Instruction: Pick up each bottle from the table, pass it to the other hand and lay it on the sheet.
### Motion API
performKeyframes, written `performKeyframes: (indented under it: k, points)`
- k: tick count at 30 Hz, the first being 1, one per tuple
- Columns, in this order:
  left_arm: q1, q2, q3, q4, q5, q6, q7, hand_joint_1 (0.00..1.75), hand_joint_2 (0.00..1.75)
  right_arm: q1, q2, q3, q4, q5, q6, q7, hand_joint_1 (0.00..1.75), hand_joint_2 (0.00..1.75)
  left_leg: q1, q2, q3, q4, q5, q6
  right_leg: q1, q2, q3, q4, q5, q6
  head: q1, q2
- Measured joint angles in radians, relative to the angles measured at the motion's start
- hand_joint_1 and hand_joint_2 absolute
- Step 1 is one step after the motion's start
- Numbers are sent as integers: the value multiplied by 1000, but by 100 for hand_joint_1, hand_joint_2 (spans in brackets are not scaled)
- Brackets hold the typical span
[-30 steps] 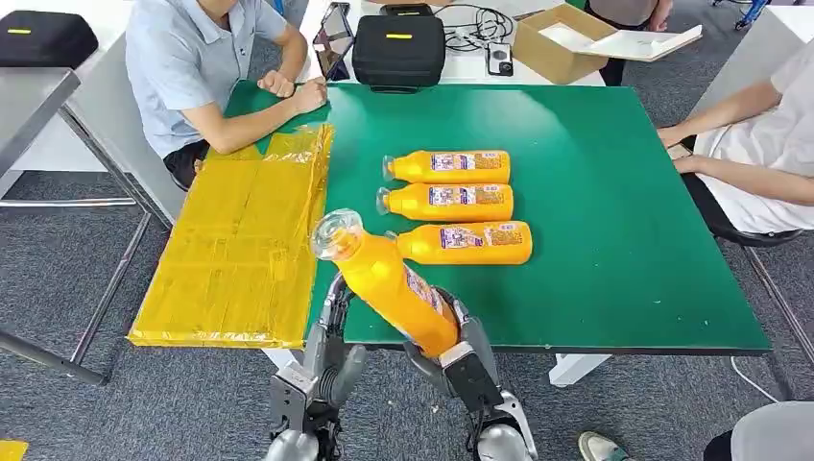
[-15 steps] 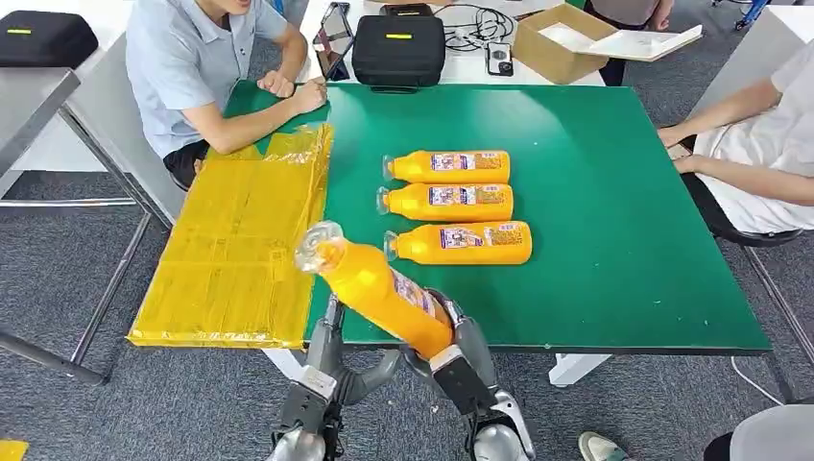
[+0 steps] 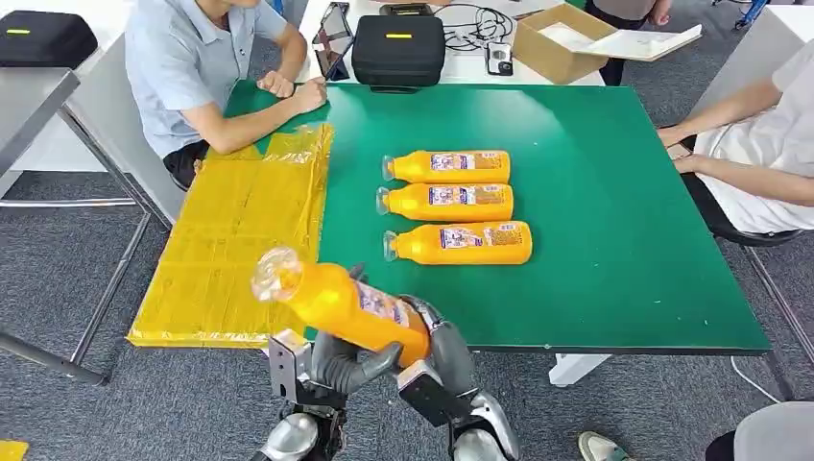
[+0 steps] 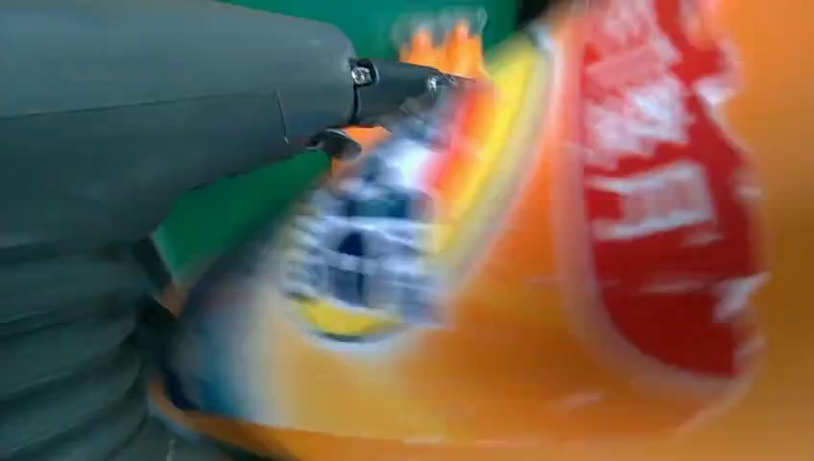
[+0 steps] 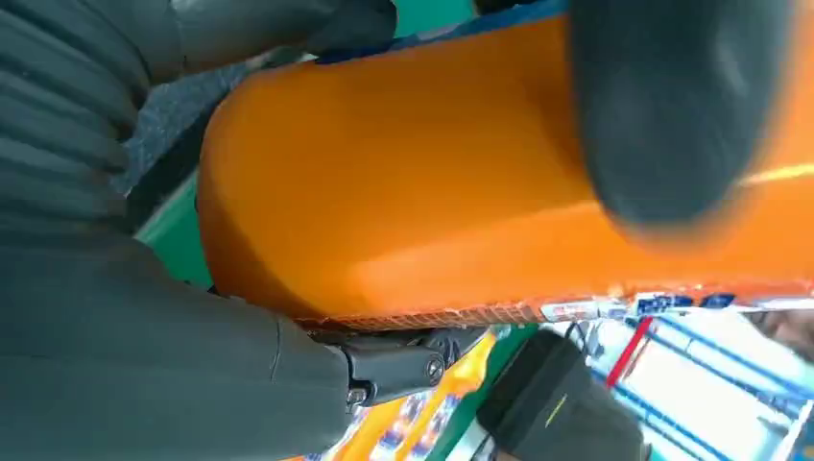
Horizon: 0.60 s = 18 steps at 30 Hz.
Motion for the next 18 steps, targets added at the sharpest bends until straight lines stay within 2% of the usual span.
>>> performKeyframes:
  k: [11,12,14,18]
  points:
    - [6,1,15,-45,62,-97,-1,0,175,-18,16,21,40,-21,23,-11,175,175,0,0,0,0,0,0,0,0,0,0,0,0,0,0]
    - [8,3,16,-50,64,-104,-1,148,175,-23,16,22,45,-21,24,-13,175,175,0,0,0,0,0,0,0,0,0,0,0,0,0,0]
    - [11,9,19,-60,63,-112,-1,175,175,-29,18,22,55,-22,26,-18,175,175,0,0,0,0,0,0,0,0,0,0,0,0,0,0]
    - [13,11,27,-67,45,-108,-10,175,175,-45,23,27,74,-15,30,-25,171,175,0,0,0,0,0,0,0,0,0,0,0,0,0,0]
